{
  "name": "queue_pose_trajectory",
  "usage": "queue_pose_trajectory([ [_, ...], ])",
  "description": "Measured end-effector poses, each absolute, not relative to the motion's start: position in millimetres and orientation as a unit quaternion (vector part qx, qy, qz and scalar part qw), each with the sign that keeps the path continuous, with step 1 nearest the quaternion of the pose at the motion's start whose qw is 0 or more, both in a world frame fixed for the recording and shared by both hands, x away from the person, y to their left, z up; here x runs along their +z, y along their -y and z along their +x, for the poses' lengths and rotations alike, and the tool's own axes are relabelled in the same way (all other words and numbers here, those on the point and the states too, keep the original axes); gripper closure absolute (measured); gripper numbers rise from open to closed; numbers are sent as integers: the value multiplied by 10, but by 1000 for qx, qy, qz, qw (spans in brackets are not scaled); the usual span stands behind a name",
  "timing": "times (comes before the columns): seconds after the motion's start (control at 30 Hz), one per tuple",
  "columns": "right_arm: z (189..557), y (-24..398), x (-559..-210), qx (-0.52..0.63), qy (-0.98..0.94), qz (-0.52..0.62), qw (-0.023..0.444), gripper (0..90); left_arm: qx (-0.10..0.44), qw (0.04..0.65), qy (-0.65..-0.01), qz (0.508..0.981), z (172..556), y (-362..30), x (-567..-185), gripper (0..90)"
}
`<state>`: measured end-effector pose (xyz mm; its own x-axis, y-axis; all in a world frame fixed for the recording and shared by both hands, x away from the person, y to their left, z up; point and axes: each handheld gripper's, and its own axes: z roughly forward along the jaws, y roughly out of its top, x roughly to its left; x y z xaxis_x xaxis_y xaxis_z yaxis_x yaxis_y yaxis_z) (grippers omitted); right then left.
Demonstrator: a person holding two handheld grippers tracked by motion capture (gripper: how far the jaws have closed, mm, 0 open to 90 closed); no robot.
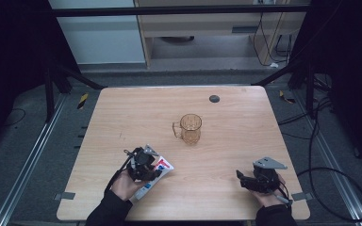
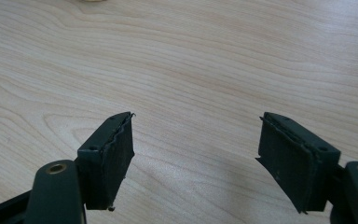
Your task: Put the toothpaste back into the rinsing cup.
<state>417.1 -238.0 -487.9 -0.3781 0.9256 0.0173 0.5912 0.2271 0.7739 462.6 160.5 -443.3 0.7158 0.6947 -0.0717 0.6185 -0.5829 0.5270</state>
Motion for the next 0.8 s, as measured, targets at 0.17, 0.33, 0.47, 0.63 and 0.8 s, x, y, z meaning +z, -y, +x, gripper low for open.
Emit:
queue_pose_trajectory([
  [0.17,4172,2384,-4879,360,-747,508,233,263,107,321,-371,865,4580,-1718,-4173,720],
  [0.33,4167,2390,-4872,364,-743,509,238,263,153,366,-368,841,4566,-1803,-3947,721],
  [0.47,4151,2391,-4861,374,-736,510,242,260,198,400,-368,816,4574,-1852,-3815,722],
  [0.63,4157,2382,-4875,371,-738,507,245,253,247,446,-369,777,4592,-1895,-3699,721],
  [0.8,4150,2395,-4866,374,-735,508,247,253,258,485,-370,749,4650,-1895,-3620,720],
])
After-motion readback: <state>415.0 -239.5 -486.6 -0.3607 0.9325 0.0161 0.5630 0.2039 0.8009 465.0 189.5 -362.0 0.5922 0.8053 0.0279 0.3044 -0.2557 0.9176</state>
